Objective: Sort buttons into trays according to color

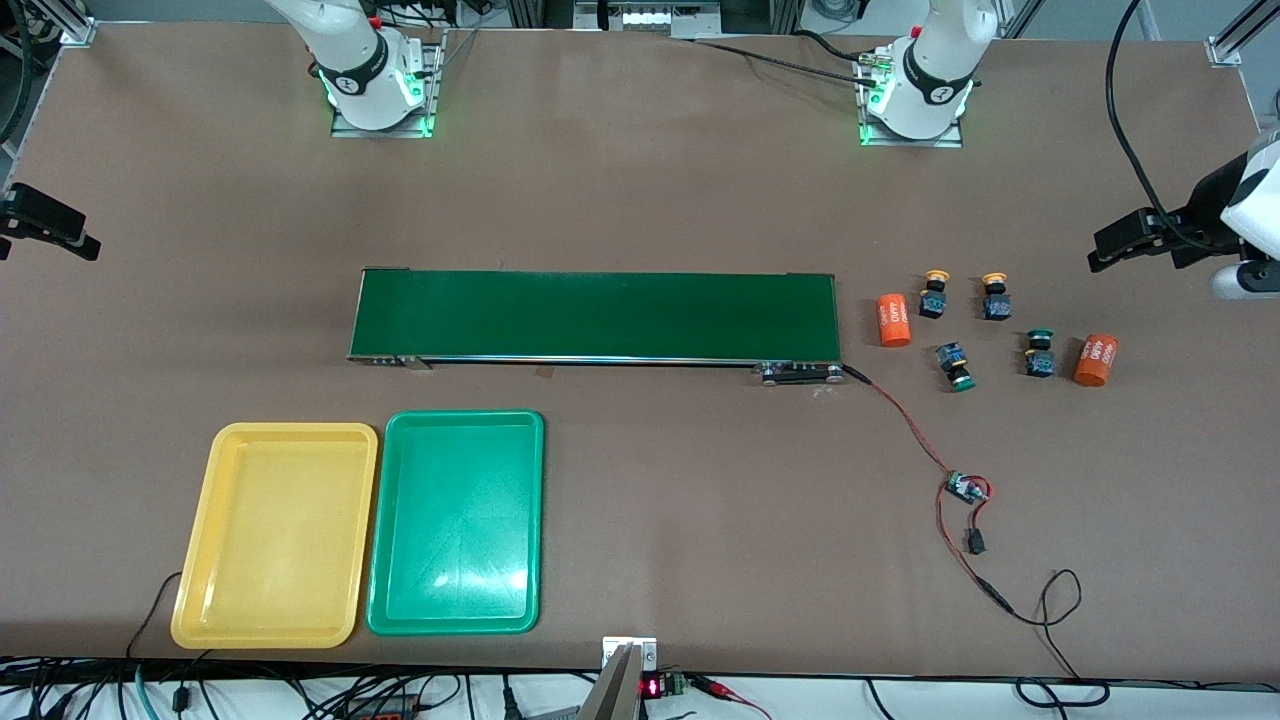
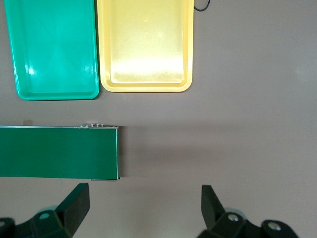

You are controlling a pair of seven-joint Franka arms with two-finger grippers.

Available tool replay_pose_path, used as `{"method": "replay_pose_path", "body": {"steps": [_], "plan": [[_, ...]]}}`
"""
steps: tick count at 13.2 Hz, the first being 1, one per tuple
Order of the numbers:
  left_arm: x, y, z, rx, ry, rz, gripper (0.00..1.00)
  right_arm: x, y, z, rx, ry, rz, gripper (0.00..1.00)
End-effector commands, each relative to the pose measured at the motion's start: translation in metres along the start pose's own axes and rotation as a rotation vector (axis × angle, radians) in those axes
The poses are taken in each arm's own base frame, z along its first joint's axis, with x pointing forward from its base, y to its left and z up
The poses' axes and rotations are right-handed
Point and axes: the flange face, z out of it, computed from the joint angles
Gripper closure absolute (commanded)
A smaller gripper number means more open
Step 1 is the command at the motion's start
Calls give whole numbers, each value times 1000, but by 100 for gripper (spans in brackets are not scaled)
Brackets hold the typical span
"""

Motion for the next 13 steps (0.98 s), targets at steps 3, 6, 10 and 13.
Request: {"method": "replay_pose_path", "body": {"steps": [3, 6, 10, 13], "plan": [[-1, 1, -5, 29, 37, 6, 0, 1, -1, -4, 1, 7, -6, 0], [10, -4, -2, 16, 80, -9, 0, 0, 1, -4, 3, 7, -1, 0], [38, -7, 42, 26, 34, -20, 0, 0, 3, -5, 1, 7, 3, 0], [69, 4, 119, 33, -67, -6, 0, 1, 2, -4, 1, 7, 2, 0]]}}
